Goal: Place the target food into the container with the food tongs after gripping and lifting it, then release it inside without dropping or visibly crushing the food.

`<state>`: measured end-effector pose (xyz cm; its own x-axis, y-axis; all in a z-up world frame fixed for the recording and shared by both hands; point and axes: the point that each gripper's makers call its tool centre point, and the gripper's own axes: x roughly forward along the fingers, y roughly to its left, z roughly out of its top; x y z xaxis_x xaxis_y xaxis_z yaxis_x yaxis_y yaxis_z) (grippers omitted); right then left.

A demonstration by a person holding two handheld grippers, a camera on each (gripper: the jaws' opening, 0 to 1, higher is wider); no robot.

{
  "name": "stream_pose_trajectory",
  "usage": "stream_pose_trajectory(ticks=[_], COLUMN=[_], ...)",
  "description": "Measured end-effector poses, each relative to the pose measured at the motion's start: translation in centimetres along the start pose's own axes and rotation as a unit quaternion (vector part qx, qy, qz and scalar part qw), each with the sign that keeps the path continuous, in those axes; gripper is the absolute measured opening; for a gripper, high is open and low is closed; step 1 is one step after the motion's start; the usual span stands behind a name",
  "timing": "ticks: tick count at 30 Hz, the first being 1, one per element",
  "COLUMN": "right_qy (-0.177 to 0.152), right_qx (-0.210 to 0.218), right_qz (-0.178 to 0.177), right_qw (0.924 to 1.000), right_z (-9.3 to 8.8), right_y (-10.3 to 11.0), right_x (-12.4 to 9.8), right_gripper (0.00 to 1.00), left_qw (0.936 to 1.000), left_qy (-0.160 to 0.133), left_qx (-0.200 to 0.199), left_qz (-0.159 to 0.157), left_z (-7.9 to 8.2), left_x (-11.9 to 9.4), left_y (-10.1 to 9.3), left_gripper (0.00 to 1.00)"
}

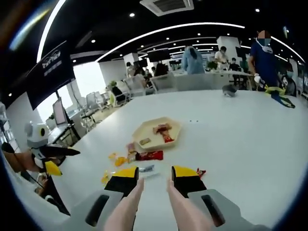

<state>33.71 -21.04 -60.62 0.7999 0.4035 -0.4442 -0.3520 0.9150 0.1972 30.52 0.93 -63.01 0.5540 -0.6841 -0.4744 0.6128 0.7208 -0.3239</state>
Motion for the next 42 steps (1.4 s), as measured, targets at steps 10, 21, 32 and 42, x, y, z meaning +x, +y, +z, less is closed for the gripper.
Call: stream_pose_trajectory(ticks=[10,21,32,42], right_qy=[-0.007,0.01,0.025,0.035], right_qx=[-0.036,0.017,0.109,0.203], right_qz=[0.062,0.088,0.101,0.09], right_qw=[0.9974,0.9959,0.9886,0.9744], right_z=[-0.3,-2.4,-3.9,-4.9], right_y=[1.2,0.0,0.2,-0.5], right_x=[1.3,4.6,8.0,11.2], right_gripper=[0.26,0.26,0.27,0.27], left_qw=[0.9995,0.9984,0.997,0.9949], left_qy=[-0.006,0.003,0.02,0.001], left_qx=[0.0,-0.013,-0.029,-0.025], left_qz=[0.03,0.055,0.069,0.098], left_z=[0.1,-0.9,-2.1,-0.8], left_x=[0.4,-0.1,-1.2,-3.7], left_y=[-1.2,-1.6,-1.5,0.0], left_gripper=[0.93,0.93,0.94,0.94])
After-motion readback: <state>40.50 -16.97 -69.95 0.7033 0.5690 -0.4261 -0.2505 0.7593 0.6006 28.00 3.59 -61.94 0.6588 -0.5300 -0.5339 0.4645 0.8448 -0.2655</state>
